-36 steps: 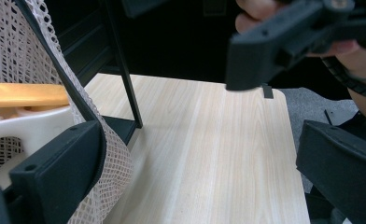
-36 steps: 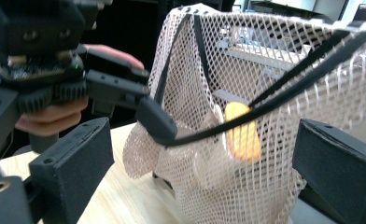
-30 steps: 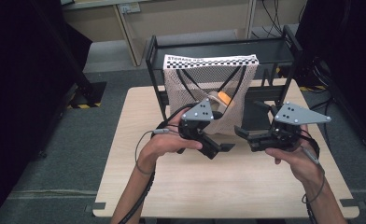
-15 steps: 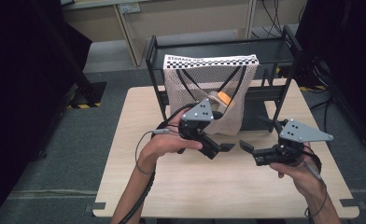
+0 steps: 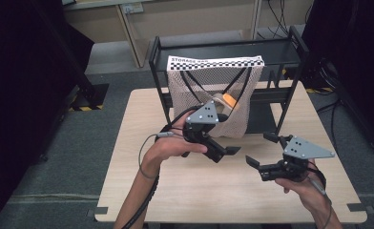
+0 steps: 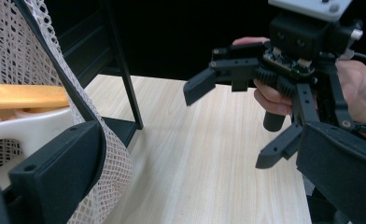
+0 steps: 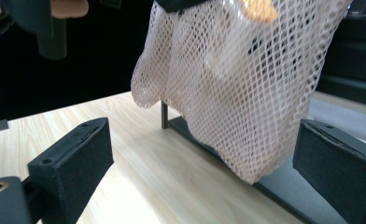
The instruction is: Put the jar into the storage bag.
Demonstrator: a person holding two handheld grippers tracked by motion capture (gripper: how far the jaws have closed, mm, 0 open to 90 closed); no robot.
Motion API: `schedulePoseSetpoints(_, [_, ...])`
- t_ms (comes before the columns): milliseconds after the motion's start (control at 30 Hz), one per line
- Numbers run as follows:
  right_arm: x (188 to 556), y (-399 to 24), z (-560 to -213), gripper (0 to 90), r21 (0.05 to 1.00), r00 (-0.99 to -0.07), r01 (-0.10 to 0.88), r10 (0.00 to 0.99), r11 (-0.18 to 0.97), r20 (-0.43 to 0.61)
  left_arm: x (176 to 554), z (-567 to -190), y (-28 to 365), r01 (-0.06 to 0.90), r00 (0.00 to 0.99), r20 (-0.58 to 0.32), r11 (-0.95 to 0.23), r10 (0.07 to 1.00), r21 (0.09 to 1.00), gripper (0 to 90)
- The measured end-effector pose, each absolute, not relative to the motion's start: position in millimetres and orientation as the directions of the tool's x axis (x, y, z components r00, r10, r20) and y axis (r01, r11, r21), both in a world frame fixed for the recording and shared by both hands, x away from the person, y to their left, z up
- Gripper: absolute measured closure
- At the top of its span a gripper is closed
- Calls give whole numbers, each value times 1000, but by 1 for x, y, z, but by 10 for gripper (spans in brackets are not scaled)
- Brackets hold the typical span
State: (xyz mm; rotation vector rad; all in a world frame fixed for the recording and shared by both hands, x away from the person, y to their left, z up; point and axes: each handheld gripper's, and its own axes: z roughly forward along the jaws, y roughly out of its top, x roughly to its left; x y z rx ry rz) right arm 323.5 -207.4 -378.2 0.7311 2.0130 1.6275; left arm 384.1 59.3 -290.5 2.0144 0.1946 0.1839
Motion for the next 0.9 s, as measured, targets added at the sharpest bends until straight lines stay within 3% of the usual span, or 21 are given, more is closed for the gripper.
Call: schedulePoseSetpoints(900, [314, -227, -419, 52, 963, -743, 196, 669, 186, 22, 384, -291, 60, 54, 976, 44, -428, 215, 902, 2])
